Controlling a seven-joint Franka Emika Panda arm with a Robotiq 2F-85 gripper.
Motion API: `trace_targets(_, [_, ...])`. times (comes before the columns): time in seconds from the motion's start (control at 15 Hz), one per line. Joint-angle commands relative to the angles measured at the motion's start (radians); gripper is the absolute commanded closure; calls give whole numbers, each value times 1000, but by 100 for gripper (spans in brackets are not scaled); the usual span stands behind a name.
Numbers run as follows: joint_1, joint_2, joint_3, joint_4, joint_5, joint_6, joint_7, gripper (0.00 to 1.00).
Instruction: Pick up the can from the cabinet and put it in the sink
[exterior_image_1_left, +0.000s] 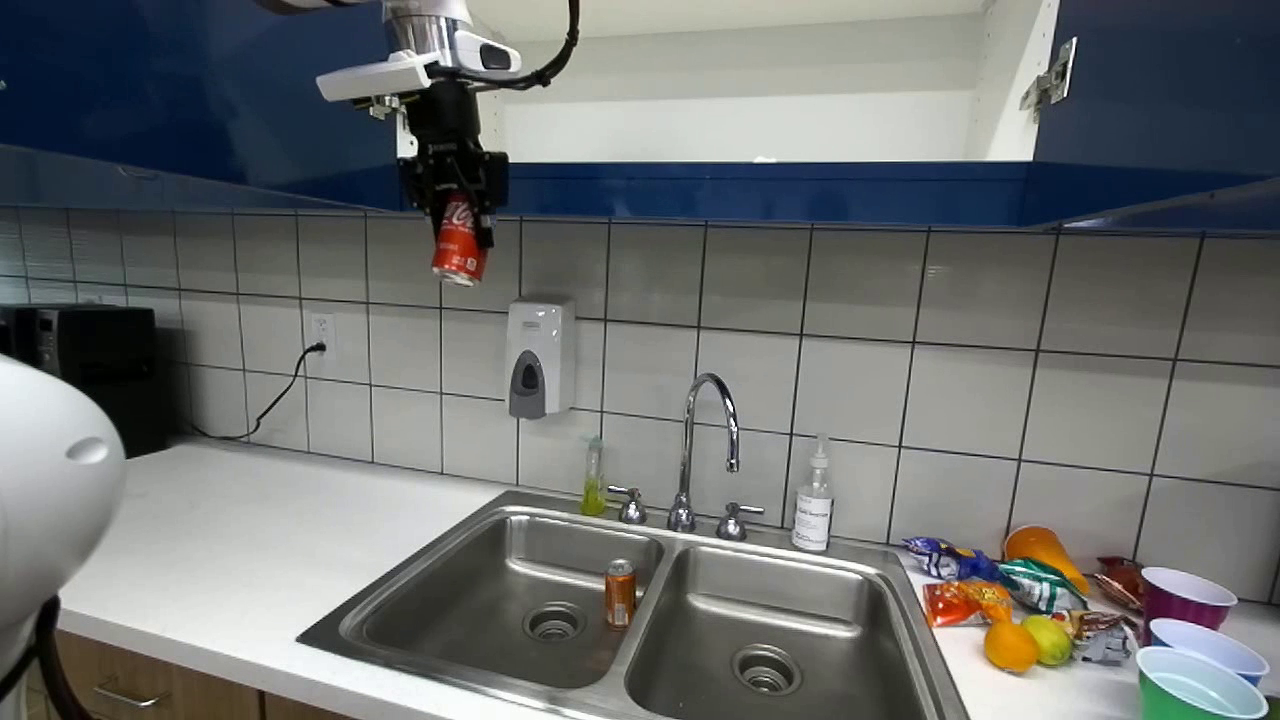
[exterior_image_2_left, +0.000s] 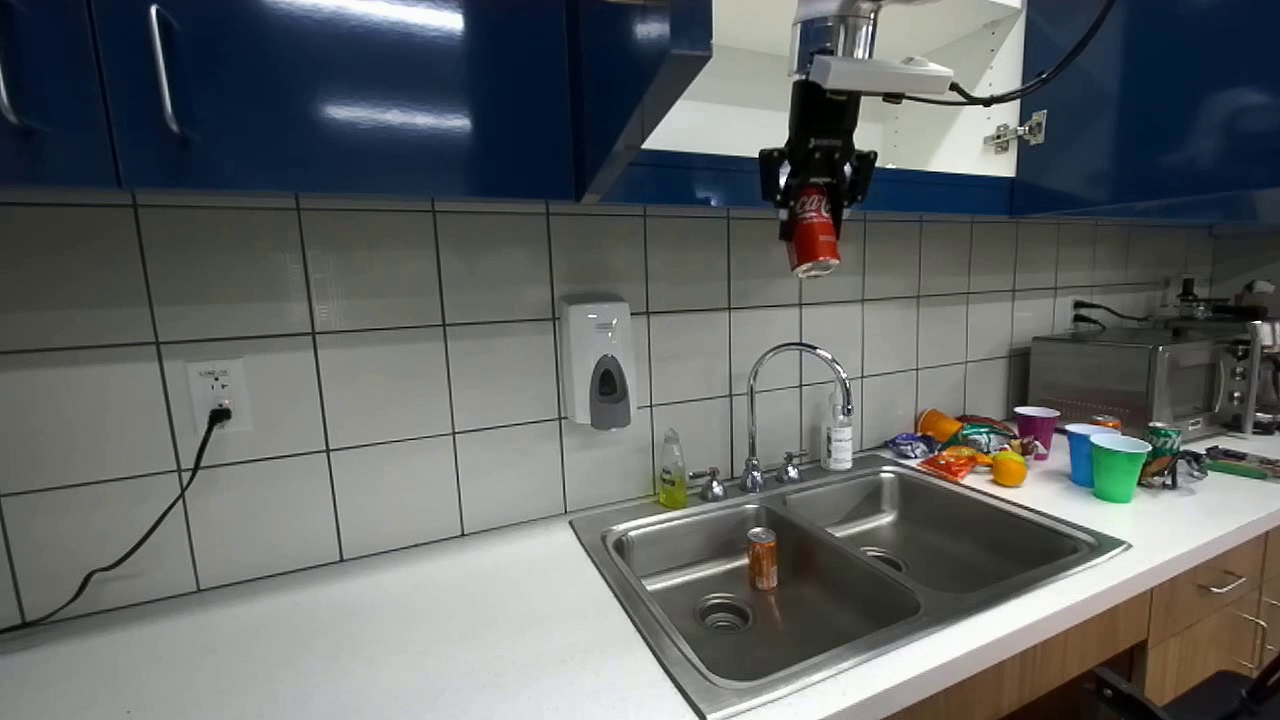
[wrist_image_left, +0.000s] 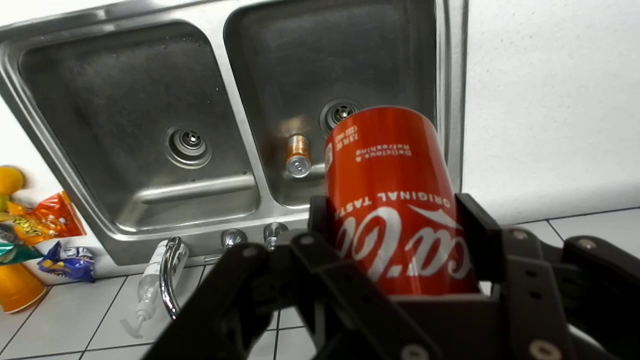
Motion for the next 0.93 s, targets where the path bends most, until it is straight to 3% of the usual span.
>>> trace_targets(0.0, [-23, 4, 9, -29, 5, 43, -27, 62])
trace_targets(0.87, [-21, 58, 9, -107, 12, 98, -20, 62])
